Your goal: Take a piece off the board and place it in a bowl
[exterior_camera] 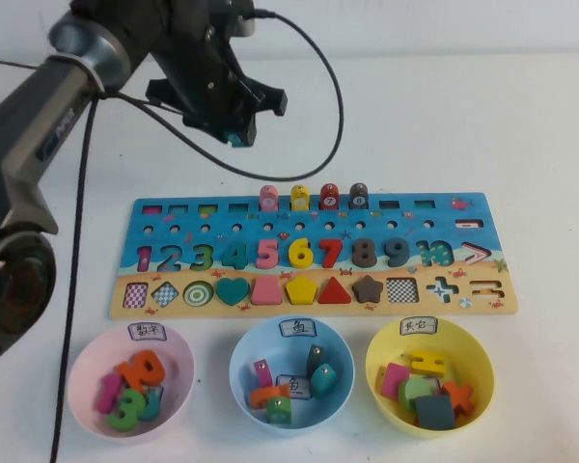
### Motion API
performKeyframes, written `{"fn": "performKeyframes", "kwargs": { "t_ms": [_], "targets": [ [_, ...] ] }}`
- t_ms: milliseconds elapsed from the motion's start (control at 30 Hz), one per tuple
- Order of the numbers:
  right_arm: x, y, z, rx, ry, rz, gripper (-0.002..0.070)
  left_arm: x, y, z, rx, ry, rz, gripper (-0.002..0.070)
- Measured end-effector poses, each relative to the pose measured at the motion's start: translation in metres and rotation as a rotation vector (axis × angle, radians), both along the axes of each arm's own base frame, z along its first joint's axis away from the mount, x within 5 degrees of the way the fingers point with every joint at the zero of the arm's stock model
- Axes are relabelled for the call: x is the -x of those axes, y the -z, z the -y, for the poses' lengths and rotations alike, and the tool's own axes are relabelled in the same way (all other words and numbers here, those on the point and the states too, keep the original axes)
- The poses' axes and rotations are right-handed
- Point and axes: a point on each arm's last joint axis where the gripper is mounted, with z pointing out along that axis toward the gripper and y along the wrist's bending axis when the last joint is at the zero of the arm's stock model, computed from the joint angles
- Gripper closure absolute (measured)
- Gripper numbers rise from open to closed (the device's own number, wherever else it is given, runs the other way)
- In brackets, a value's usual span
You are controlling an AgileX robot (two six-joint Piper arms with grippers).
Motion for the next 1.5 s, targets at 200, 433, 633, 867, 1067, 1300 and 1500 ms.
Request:
{"fn": "performKeyframes", "kwargs": {
  "t_ms": [200, 433, 633, 867, 1067, 1300, 1500],
  "targets": [
    [0.0, 0.0, 0.0, 0.0, 0.0, 0.0, 0.0694, 0.039, -0.054, -0.014, 0.028, 0.054, 0.052, 0.0472],
    [0.0, 0.0, 0.0, 0.0, 0.0, 0.0, 0.0694, 0.106, -0.066, -0.039, -0.024, 0.14, -0.013, 0.0472],
    [0.0, 0.0, 0.0, -0.002, 0.0, 0.0, 0.0694, 0.159, -0.038, -0.036, -0.082, 0.262, -0.134, 0.0472],
    [0.0, 0.0, 0.0, -0.004, 0.0, 0.003, 0.0694, 0.205, 0.002, -0.002, -0.19, 0.583, -0.227, 0.0472],
    [0.0, 0.0, 0.0, -0.004, 0.0, 0.005, 0.0694, 0.231, 0.009, 0.028, -0.24, 0.867, -0.185, 0.0472],
    [0.0, 0.0, 0.0, -0.004, -0.002, 0.005, 0.0694, 0.232, 0.032, 0.044, -0.278, 0.99, -0.208, 0.0472],
    [0.0, 0.0, 0.0, -0.004, -0.002, 0.005, 0.0694, 0.22, 0.056, 0.054, -0.298, 0.989, -0.197, 0.0472]
  ]
}}
